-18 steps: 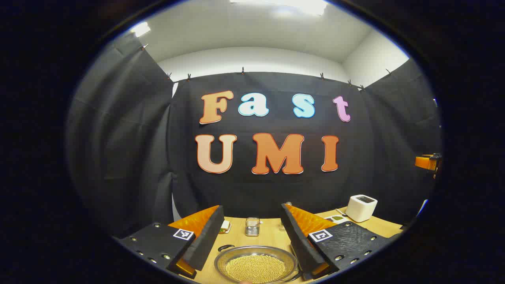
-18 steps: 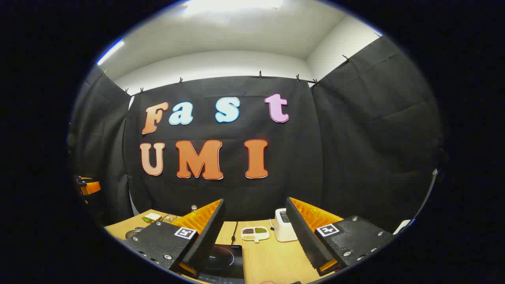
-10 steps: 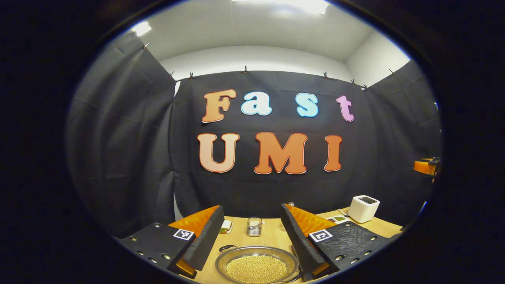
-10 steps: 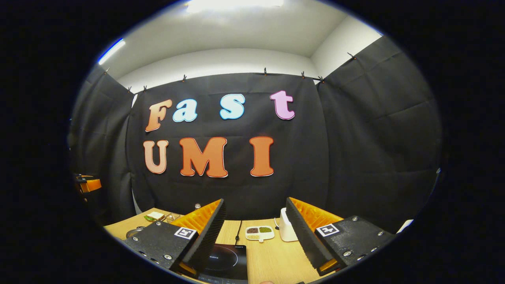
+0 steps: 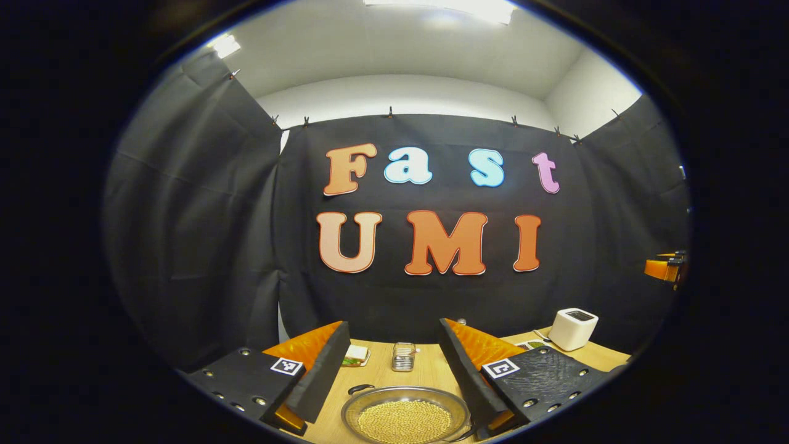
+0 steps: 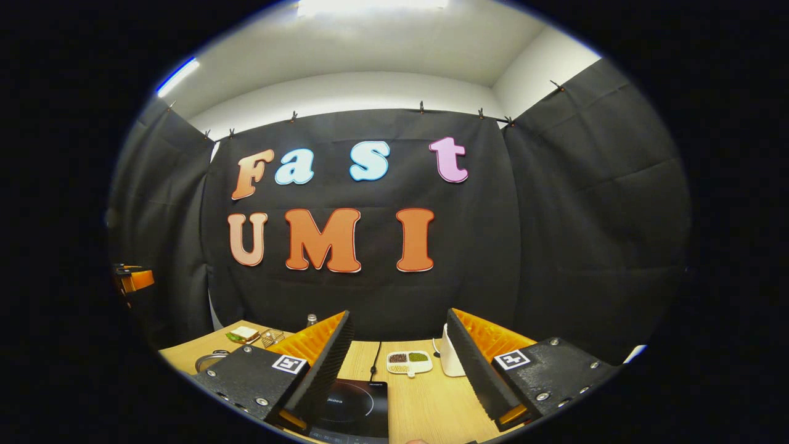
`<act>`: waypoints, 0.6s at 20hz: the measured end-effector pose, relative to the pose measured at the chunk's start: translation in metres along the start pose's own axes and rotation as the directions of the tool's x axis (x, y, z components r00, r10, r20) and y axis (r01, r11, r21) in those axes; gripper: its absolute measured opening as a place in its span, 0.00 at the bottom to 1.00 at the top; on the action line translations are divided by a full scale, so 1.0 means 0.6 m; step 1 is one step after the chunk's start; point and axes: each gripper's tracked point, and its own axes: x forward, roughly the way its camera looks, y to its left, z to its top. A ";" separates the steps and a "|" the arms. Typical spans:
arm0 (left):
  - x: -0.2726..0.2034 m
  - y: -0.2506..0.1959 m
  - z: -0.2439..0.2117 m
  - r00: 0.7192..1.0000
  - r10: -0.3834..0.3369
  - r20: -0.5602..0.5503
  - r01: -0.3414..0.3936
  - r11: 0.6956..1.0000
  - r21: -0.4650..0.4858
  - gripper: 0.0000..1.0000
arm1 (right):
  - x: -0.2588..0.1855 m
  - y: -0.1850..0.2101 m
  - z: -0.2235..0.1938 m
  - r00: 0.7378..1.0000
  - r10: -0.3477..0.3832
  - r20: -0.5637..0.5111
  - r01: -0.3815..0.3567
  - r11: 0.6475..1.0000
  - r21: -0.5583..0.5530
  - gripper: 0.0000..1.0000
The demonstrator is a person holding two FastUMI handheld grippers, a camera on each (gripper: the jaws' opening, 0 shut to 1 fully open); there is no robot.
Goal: First push the handle of the pot to place it horizontally, then grasp the pot with both hands and set it on the induction cooktop.
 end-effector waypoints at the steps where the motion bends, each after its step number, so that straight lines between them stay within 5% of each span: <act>1: -0.003 0.002 -0.002 1.000 0.007 0.001 -0.007 1.000 0.003 0.89 | 0.000 0.000 -0.001 1.000 0.001 -0.002 -0.001 1.000 0.002 0.95; 5: -0.009 0.004 -0.007 1.000 0.007 -0.004 -0.007 1.000 0.006 0.93 | -0.002 -0.001 -0.006 1.000 0.001 -0.005 -0.001 1.000 0.000 0.95; 7: -0.013 -0.003 -0.011 1.000 -0.016 -0.002 0.016 1.000 -0.004 0.79 | -0.001 0.001 -0.007 1.000 0.005 -0.009 -0.005 1.000 0.006 0.95; 8: -0.015 -0.007 -0.011 1.000 -0.027 0.004 0.027 1.000 -0.012 0.80 | -0.001 0.002 -0.007 1.000 0.008 -0.011 -0.008 1.000 0.007 0.95; 12: -0.019 -0.007 -0.033 0.999 -0.038 -0.014 0.038 0.999 -0.008 0.30 | -0.001 0.005 -0.010 1.000 0.014 -0.016 -0.014 1.000 0.004 0.95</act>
